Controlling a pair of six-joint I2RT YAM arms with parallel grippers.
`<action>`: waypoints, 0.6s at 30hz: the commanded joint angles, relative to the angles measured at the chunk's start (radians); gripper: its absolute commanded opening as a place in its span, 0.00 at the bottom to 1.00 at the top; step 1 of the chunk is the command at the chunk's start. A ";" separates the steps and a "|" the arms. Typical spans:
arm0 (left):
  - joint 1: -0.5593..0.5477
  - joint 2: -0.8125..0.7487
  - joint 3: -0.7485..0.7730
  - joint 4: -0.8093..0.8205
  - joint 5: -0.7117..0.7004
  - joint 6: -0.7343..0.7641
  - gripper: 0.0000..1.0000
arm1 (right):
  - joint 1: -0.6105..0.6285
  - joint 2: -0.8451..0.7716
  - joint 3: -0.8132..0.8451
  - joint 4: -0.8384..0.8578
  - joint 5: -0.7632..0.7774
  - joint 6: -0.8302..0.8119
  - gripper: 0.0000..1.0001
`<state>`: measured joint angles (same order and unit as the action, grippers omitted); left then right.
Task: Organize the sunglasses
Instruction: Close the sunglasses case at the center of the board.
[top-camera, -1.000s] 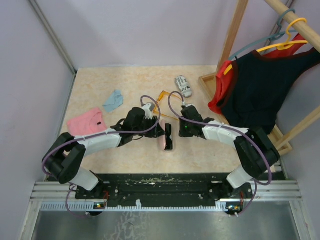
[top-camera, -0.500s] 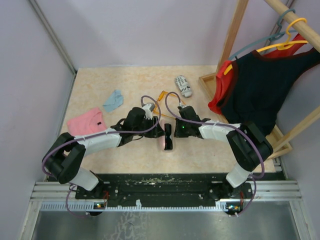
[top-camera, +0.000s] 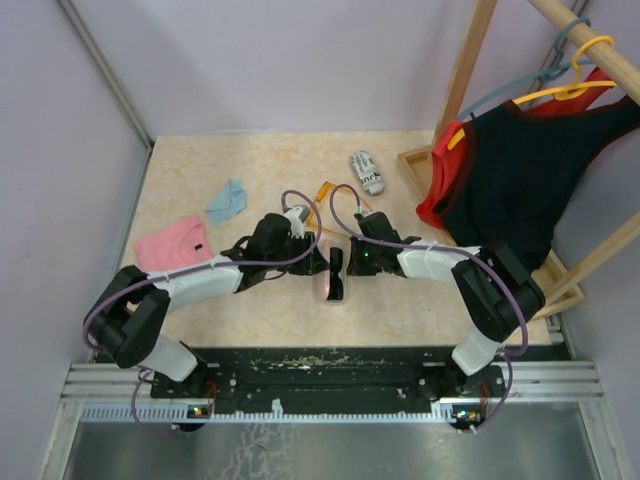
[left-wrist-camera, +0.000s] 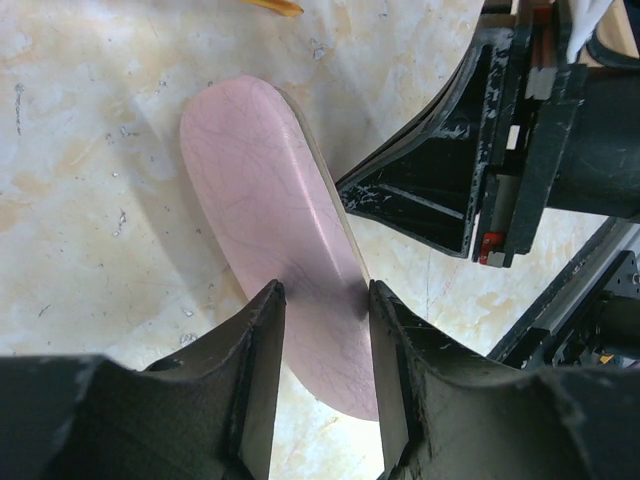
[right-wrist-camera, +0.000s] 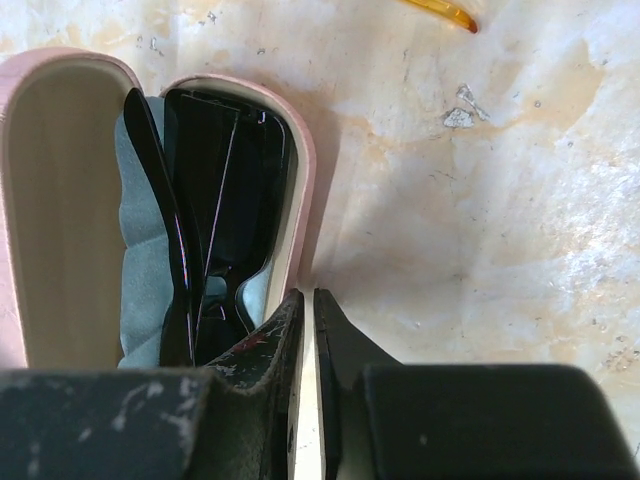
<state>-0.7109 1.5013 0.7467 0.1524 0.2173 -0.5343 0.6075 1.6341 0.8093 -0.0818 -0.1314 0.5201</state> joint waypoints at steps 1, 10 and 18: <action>-0.002 -0.016 0.036 0.007 0.010 -0.001 0.42 | 0.003 0.037 -0.001 0.078 -0.061 0.011 0.09; -0.005 0.006 0.033 0.017 0.035 -0.005 0.34 | 0.003 0.056 -0.003 0.111 -0.100 0.028 0.09; -0.014 0.047 0.028 0.032 0.046 -0.004 0.34 | 0.002 0.061 0.002 0.111 -0.102 0.028 0.08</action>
<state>-0.7097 1.5047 0.7589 0.1616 0.2211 -0.5346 0.5983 1.6638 0.8093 -0.0280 -0.1806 0.5339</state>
